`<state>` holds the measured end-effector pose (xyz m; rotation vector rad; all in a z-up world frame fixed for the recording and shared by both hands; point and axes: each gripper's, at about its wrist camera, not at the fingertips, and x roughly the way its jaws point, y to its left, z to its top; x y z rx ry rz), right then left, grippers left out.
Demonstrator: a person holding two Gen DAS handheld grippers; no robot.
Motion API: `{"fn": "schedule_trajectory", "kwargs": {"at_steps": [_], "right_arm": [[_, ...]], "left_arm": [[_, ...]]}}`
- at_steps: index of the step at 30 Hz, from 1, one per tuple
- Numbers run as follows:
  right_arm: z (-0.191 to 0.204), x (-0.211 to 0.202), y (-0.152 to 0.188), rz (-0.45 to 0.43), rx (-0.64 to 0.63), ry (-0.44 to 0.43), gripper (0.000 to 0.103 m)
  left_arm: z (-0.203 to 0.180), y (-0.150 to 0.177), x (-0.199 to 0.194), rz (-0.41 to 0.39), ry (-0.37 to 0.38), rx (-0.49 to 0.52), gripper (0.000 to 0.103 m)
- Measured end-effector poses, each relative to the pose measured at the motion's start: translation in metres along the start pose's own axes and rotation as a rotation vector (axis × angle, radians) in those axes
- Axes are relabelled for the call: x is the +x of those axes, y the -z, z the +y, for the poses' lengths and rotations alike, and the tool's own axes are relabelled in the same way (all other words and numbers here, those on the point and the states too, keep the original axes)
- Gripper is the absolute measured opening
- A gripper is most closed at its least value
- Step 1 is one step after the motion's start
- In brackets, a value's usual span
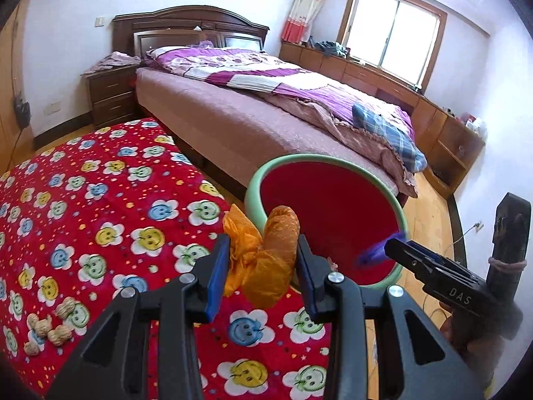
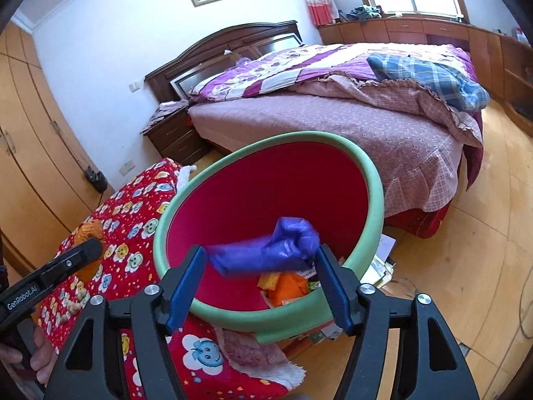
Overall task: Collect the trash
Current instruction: 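Open the right tool to drop the purple bag into the bucket while the left tool holds the orange bag, then open the left tool to drop the orange bag into the bucket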
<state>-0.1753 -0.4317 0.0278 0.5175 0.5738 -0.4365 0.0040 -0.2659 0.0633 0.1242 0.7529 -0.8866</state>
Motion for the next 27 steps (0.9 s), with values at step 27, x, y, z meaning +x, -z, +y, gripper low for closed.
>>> {"fn": "schedule_trajectory", "kwargs": {"at_steps": [27], "right_arm": [[-0.037,-0.007,0.0,-0.039,0.088,0.034,0.071]], "left_arm": [[-0.052,-0.003,0.069,0.116,0.073,0.153,0.059]]}}
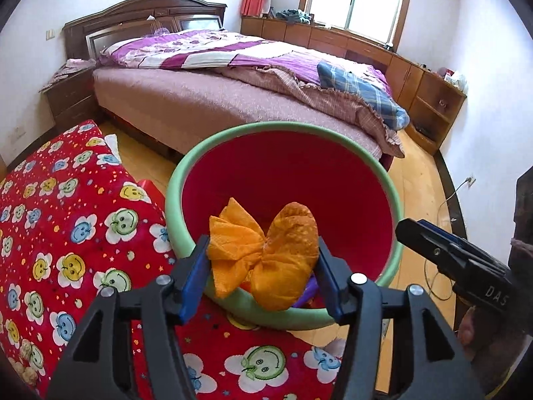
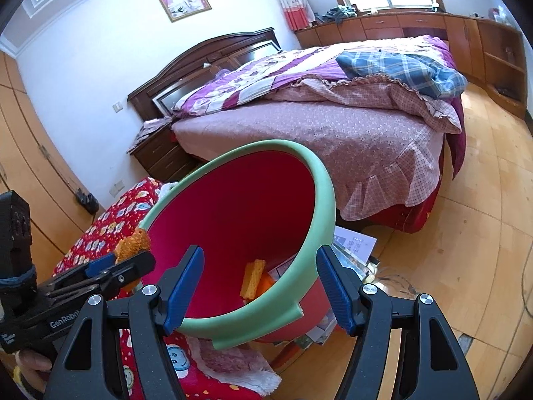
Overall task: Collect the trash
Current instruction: 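Open the left tool to drop the orange bag into the bucket, then move both open tools back over the bed cover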
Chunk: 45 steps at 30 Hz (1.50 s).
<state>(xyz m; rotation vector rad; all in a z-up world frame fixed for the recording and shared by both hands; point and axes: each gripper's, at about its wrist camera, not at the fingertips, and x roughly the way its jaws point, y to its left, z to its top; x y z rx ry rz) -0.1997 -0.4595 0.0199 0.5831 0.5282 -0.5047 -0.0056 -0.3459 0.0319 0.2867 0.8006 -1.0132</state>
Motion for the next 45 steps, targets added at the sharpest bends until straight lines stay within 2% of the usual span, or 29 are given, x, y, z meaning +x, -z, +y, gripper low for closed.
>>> {"fn": "schedule_trajectory", "kwargs": {"at_steps": [3,7,13,20,37,40,45], "right_arm": [[0.0,0.001,0.0,0.003,0.002,-0.002,0.071],[-0.001,0.002,0.0,0.003,0.003,-0.001,0.071],[-0.001,0.0,0.0,0.0,0.002,-0.001,0.071],[0.01,-0.003,0.002,0.009,-0.022,-0.025,0.071],[0.094,-0.008,0.024,0.045,-0.172,-0.14,0.073],[0.111,-0.01,0.03,0.044,-0.195,-0.152,0.081],[0.135,-0.015,0.038,0.046,-0.241,-0.185,0.081]], "left_arm": [[-0.002,0.001,0.001,-0.002,0.003,0.008,0.061],[-0.004,0.001,0.001,-0.01,-0.007,0.018,0.079],[0.002,0.002,-0.002,-0.009,-0.017,-0.007,0.08],[0.018,0.009,-0.025,-0.025,-0.043,-0.072,0.08],[0.085,0.054,-0.114,-0.097,-0.239,-0.262,0.08],[0.097,0.065,-0.131,-0.111,-0.278,-0.291,0.08],[0.114,0.083,-0.155,-0.131,-0.314,-0.349,0.08]]}}
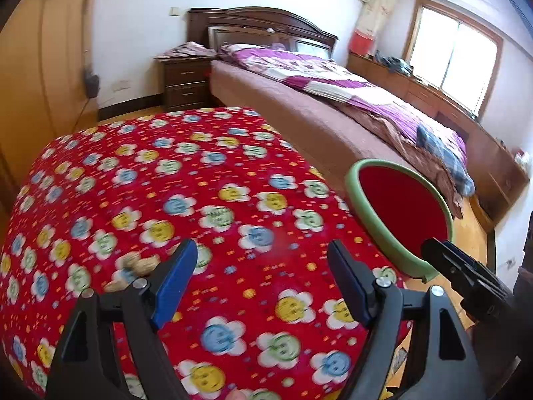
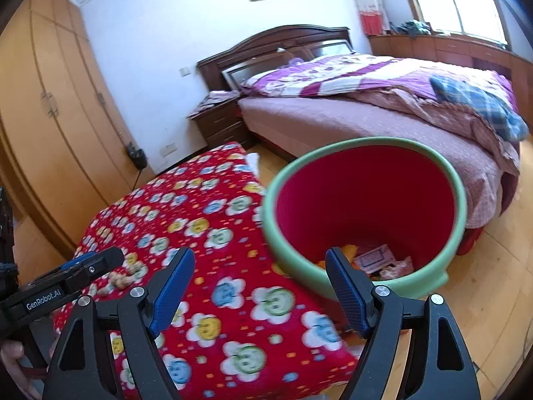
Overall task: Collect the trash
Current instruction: 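Move both open tools back over the bed cover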
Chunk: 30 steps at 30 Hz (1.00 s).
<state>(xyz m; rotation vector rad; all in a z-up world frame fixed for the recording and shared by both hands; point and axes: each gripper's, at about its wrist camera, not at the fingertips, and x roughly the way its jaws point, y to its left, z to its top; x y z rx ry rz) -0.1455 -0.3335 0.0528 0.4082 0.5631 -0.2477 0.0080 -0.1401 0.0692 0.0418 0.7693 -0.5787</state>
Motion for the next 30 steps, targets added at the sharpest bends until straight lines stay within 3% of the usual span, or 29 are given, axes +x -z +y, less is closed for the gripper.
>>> {"fn": "schedule_trajectory", "kwargs": {"at_steps": [15,23,30], "right_arm": [[0.06,0.003,0.022,-0.003,-0.078,-0.067,0.081],[0.069,0.002,0.031,-0.011,-0.1,-0.076,0.081],[0.074,0.002,0.033,-0.002,-0.119,-0.083,0.081]], "left_arm": [[0.07,0.029,-0.045,-0.075,-0.138,-0.138,0.08],[0.084,0.042,-0.056,-0.116,-0.225,-0.153,0.08],[0.09,0.044,-0.058,-0.122,-0.25,-0.182,0.08]]}}
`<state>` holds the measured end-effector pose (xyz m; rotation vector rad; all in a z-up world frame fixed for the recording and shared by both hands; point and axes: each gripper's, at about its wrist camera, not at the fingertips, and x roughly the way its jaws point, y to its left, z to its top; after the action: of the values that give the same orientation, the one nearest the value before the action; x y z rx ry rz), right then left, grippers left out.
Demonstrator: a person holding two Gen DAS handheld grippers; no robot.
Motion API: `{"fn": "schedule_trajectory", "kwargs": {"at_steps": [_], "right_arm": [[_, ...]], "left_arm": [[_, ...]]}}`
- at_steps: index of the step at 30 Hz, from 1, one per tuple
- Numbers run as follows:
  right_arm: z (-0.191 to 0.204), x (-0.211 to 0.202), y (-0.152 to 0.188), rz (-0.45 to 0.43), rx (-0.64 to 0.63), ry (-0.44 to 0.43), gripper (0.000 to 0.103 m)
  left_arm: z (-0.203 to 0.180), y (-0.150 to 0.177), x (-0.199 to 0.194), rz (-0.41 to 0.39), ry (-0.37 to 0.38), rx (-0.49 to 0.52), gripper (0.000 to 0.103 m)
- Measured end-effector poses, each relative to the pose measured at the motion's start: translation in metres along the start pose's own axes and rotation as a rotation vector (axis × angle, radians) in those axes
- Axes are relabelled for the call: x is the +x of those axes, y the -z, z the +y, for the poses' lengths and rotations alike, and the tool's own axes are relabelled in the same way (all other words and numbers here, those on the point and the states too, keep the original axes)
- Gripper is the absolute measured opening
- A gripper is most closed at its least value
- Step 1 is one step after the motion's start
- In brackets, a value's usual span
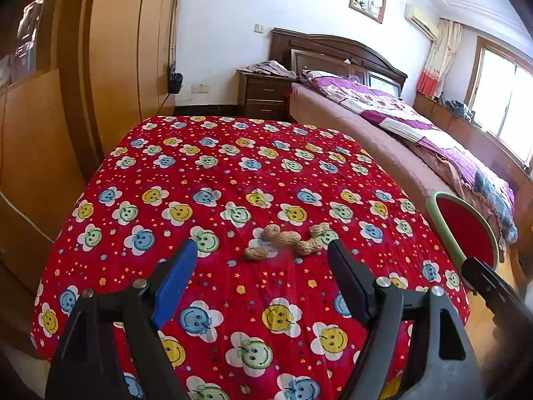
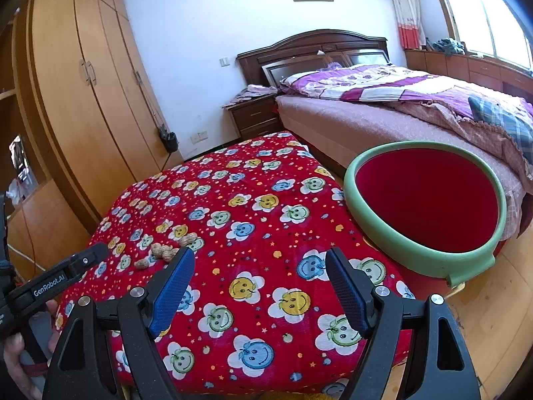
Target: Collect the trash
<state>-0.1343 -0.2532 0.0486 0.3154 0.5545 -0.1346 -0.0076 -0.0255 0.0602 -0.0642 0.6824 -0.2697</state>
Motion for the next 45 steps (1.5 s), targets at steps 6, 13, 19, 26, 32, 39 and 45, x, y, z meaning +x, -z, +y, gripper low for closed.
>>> {"fn": "schedule_trajectory", "kwargs": {"at_steps": [6,13,19,26,32,39,45], "right_arm": [[-0.0006,-0.0004,0.0008,0.005,0.005,-0.002,0.081],[-0.0018,-0.0004,0.0003,0.006,0.007,-0.002,0.082],[-0.0025,0.0008,0.0001,0.012,0.009,-0.001,0.081],[-0.0027,0.0018,0.0005,0.014,0.01,-0.002,0.082],[-0.0026,0.0018,0.0004,0.014,0.01,-0.002,0.082],[-0.0028,0.0034,0.0012,0.016,0.012,-0.003,0.082],[-0.0025,0.0041,0.003,0.018,0.013,-0.003,0.082]], "left_arm": [[-0.0007,0.0006,0.0002,0.002,-0.004,-0.002,0.08],[-0.0004,0.0009,0.0006,0.002,-0.006,-0.001,0.08],[0.0002,0.001,0.0009,0.006,-0.007,-0.005,0.08],[0.0007,0.0015,0.0012,0.008,-0.008,-0.007,0.08],[0.001,0.0014,0.0013,0.008,-0.009,-0.007,0.08],[0.0014,0.0019,0.002,0.011,-0.008,-0.007,0.08],[0.0017,0.0017,0.0021,0.011,-0.008,-0.008,0.08]]}}
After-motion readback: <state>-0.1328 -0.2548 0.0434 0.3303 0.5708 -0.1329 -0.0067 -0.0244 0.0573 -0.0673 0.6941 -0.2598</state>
